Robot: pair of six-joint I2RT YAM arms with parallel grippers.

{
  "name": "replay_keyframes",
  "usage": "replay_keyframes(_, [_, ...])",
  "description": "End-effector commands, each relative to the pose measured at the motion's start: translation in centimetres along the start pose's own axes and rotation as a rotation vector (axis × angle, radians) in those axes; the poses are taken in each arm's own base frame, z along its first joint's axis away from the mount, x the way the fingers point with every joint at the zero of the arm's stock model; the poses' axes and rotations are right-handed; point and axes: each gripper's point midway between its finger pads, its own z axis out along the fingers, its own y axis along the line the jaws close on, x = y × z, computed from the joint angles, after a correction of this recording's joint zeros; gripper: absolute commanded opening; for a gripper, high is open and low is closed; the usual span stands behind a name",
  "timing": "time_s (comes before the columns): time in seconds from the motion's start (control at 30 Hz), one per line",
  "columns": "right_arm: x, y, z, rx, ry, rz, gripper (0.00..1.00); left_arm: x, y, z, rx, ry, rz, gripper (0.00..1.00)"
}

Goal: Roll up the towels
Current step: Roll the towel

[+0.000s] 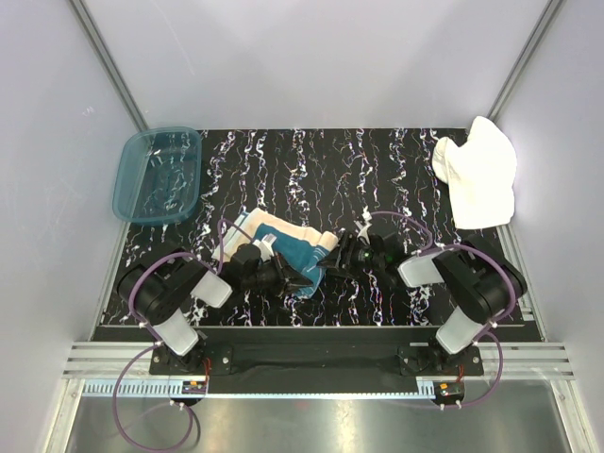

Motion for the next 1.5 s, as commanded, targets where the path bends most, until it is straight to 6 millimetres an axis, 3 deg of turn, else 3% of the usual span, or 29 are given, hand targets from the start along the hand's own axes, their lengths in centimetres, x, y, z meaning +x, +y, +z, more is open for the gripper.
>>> replay_keyframes(0.0, [-0.4, 1.4, 0.8, -0.084, -0.020, -0.013, 0.62, -0.3, -1.9, 0.0, 0.073, -0.002, 0.033, 0.00])
replay_keyframes(0.23, [-0.6, 2.3, 1.2, -0.170, -0.048, 0.001, 0.58, -0.3, -2.1, 0.3, 0.083, 0.011, 0.037, 0.00])
replay_keyframes(0.33, [-0.8, 2.8, 1.3, -0.186, -0.047, 0.003, 0.38, -0.3, -1.9, 0.3, 0.062, 0.016, 0.057, 0.00])
replay_keyframes(0.4, [-0.8, 2.9, 1.3, -0.186, -0.042, 0.004, 0.30, -0.4, -1.7, 0.2, 0.030, 0.013, 0.082, 0.07])
replay_keyframes(0.43, [-0.6, 2.6, 1.3, -0.165, -0.030, 0.015, 0.23, -0.4, -1.5, 0.2, 0.015, 0.011, 0.088, 0.15])
replay_keyframes(0.47, [-0.7, 2.9, 1.3, -0.161, -0.029, -0.001, 0.22, -0.3, -0.6, 0.1, -0.028, 0.015, 0.095, 0.20])
replay_keyframes(0.5, [-0.8, 2.6, 1.3, -0.139, -0.033, -0.005, 0.22, -0.6, -1.1, -0.1, -0.027, -0.001, 0.118, 0.25])
replay_keyframes(0.53, [-0.3, 1.9, 1.3, -0.092, -0.011, 0.004, 0.21, -0.7, -0.9, -0.1, -0.043, -0.003, 0.128, 0.37])
replay_keyframes(0.57, [-0.4, 2.3, 1.0, -0.084, -0.018, -0.025, 0.21, -0.6, 0.0, -0.3, -0.090, 0.004, 0.138, 0.42])
replay_keyframes(0.63, [0.0, 1.2, 0.6, -0.010, -0.005, -0.015, 0.21, -1.1, -0.5, -0.6, -0.109, -0.018, 0.178, 0.54])
replay_keyframes(0.67, [-0.3, 1.5, 0.3, -0.002, -0.010, -0.036, 0.21, -0.9, 0.5, -1.0, -0.165, -0.009, 0.193, 0.62])
replay_keyframes(0.73, [0.4, 0.0, -0.3, 0.095, 0.016, -0.010, 0.20, -1.9, -1.0, -1.3, -0.194, -0.059, 0.275, 0.66])
replay_keyframes(0.77, [-0.3, 0.4, -0.7, 0.116, -0.008, -0.028, 0.20, -2.5, 0.2, -2.4, -0.308, -0.096, 0.340, 0.73])
replay_keyframes(0.8, [-0.2, 0.2, -0.9, 0.149, -0.004, -0.026, 0.20, -3.0, -0.3, -2.8, -0.351, -0.123, 0.396, 0.74])
replay_keyframes(0.83, [0.2, -0.4, -1.5, 0.218, 0.024, -0.004, 0.20, -2.9, -2.5, -2.7, -0.363, -0.141, 0.480, 0.75])
replay_keyframes(0.87, [0.1, -0.3, -2.1, 0.246, 0.024, -0.013, 0.20, -3.8, -2.2, -4.1, -0.471, -0.194, 0.566, 0.76])
replay_keyframes(0.9, [0.0, -0.6, -2.5, 0.294, 0.026, -0.014, 0.20, -3.2, -2.9, -4.3, -0.503, -0.206, 0.641, 0.77])
replay_keyframes(0.93, [0.2, -0.8, -3.2, 0.348, 0.045, -0.005, 0.20, -3.6, -5.2, -4.5, -0.505, -0.248, 0.694, 0.77])
replay_keyframes(0.97, [0.1, -0.7, -3.7, 0.378, 0.050, -0.011, 0.20, -4.5, -5.1, -5.7, -0.589, -0.306, 0.765, 0.77])
replay_keyframes(1.0, [0.7, -1.6, -4.5, 0.451, 0.074, -0.002, 0.20, -3.3, -5.9, -5.5, -0.593, -0.303, 0.832, 0.78])
replay_keyframes(1.07, [-0.3, -1.5, -5.0, 0.521, 0.062, -0.011, 0.20, -3.5, -7.7, -5.8, -0.610, -0.362, 0.936, 0.79])
replay_keyframes(1.23, [0.1, -1.5, -5.8, 0.618, 0.108, -0.001, 0.20, -0.1, -10.3, -3.6, -0.555, -0.351, 1.145, 0.79])
replay_keyframes(1.47, [0.0, -0.9, -6.3, 0.631, 0.112, -0.002, 0.21, 3.9, -10.4, 0.2, -0.512, -0.313, 1.295, 0.79])
